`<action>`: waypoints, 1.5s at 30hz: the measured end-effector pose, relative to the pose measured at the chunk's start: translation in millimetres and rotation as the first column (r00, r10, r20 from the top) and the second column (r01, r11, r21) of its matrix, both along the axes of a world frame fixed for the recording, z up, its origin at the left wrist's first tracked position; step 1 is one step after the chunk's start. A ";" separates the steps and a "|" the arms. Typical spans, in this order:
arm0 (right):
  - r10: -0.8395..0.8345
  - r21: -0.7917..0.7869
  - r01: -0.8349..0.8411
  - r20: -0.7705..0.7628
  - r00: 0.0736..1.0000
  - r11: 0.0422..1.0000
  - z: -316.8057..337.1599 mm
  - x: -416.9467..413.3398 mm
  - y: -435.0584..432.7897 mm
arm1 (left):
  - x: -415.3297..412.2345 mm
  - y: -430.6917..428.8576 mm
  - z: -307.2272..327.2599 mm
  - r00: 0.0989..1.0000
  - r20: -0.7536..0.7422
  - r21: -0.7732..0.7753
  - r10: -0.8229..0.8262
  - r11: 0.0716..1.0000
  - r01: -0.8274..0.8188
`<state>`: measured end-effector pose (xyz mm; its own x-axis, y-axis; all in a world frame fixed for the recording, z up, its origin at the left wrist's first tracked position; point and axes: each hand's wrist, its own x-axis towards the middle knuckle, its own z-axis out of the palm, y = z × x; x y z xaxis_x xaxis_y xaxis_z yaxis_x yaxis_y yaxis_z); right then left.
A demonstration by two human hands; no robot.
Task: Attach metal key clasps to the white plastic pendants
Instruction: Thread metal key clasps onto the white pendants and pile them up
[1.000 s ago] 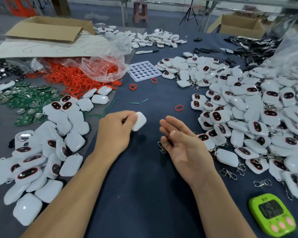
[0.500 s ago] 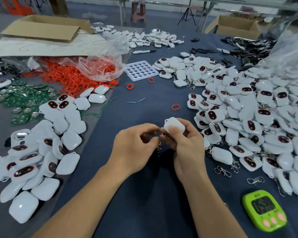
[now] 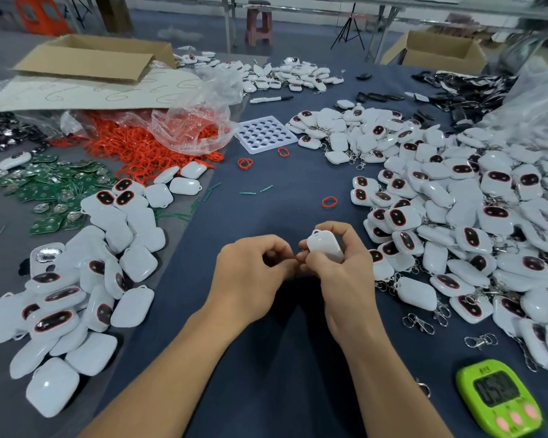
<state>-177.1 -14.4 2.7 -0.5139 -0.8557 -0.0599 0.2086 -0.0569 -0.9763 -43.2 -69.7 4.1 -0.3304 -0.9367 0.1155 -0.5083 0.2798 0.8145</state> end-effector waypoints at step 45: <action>-0.140 0.067 0.194 -0.474 0.869 0.979 0.8 12.1 9.8 | 1.1 5.7 5.4 0.995 -0.047 -0.232 -0.083 0.970 0.070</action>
<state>-165.0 -4.7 3.5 -0.6403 -0.7564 0.1340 -0.2734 0.0614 -0.9599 -42.0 -64.0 9.5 -0.3866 -0.8551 0.3455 -0.4339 0.4992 0.7500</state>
